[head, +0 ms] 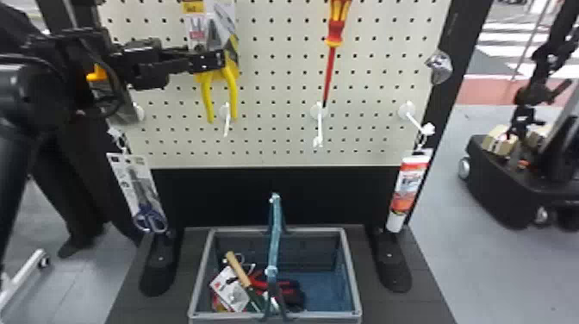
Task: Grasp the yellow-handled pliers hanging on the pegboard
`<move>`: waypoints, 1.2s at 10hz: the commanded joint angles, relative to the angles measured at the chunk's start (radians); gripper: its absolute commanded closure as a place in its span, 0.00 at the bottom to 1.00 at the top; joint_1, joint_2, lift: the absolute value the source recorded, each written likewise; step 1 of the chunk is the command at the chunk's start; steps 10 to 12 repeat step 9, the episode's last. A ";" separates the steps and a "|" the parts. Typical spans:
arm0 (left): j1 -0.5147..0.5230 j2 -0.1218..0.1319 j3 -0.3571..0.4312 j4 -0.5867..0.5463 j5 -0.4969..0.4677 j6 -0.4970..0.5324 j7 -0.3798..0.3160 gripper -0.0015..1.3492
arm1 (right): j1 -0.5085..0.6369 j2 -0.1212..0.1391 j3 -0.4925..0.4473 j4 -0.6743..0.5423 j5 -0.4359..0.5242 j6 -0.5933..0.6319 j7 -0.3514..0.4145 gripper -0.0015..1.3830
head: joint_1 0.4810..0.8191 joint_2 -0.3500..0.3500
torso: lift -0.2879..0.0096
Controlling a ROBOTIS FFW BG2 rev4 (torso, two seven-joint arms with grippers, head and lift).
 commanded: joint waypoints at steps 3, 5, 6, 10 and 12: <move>-0.057 0.009 -0.039 -0.006 -0.081 -0.017 -0.047 0.90 | 0.002 0.000 0.000 -0.001 0.000 0.000 0.000 0.08 | 0.20 0.50 | 0.63; -0.050 0.009 -0.046 -0.006 -0.078 -0.013 -0.050 0.90 | 0.002 0.000 0.000 -0.003 0.000 0.000 0.000 0.08 | 0.20 0.50 | 0.63; -0.048 0.007 -0.048 -0.006 -0.073 -0.013 -0.050 0.90 | 0.004 0.000 0.000 -0.003 -0.001 0.000 0.000 0.08 | 0.20 0.50 | 0.63; -0.046 0.007 -0.050 -0.009 -0.069 -0.013 -0.053 0.90 | 0.004 0.000 0.000 -0.003 -0.001 0.000 0.000 0.08 | 0.20 0.50 | 0.63; -0.046 0.007 -0.050 -0.009 -0.069 -0.013 -0.053 0.90 | 0.004 0.000 0.000 -0.003 -0.001 0.000 0.000 0.08 | 0.20 0.50 | 0.63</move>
